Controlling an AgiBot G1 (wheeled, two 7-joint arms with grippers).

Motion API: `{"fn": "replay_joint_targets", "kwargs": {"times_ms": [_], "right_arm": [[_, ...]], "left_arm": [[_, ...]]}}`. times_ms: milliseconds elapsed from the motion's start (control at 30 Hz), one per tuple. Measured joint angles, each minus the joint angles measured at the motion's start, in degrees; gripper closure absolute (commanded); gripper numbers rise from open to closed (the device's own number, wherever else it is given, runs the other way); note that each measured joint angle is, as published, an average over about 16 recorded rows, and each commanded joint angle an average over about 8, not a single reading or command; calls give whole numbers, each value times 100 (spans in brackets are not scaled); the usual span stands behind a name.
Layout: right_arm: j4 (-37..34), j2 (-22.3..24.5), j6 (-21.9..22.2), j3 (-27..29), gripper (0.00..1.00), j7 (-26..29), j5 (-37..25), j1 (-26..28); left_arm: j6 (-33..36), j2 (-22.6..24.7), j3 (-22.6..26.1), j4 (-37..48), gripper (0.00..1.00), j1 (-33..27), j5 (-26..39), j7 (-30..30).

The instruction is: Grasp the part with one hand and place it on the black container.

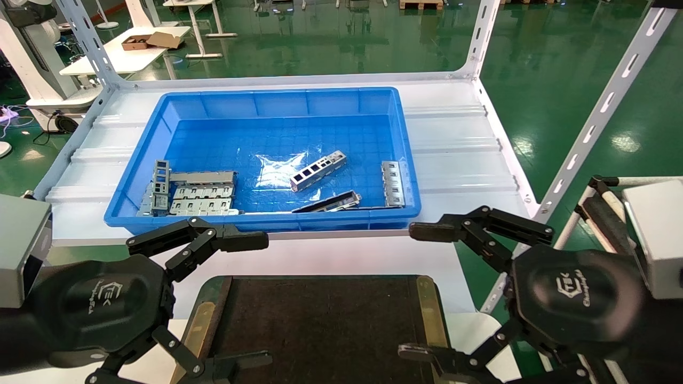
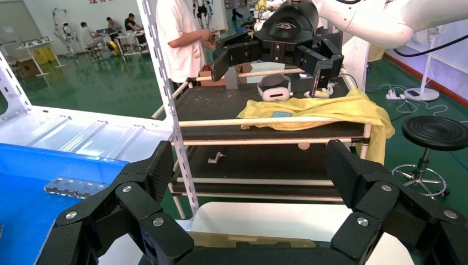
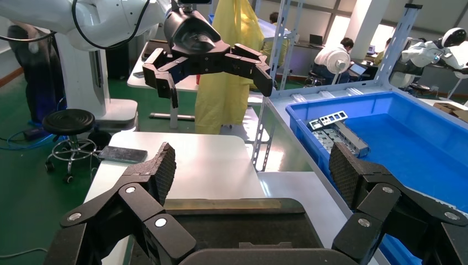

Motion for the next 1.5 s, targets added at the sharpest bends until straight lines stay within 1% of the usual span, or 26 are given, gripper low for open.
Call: {"fn": "replay_joint_targets", "kwargs": {"times_ms": [1133, 1333, 1500], "right_arm": [[-1, 0, 2, -7, 0, -1, 1, 0], [-3, 0, 2, -9, 0, -3, 2, 1], [-4, 0, 2, -12, 0, -4, 3, 2]], "left_arm": [[-17, 4, 3, 2, 0, -7, 18, 2], [-143, 42, 26, 0, 0, -53, 132, 1], [-378, 160, 90, 11, 0, -158, 345, -21]]}}
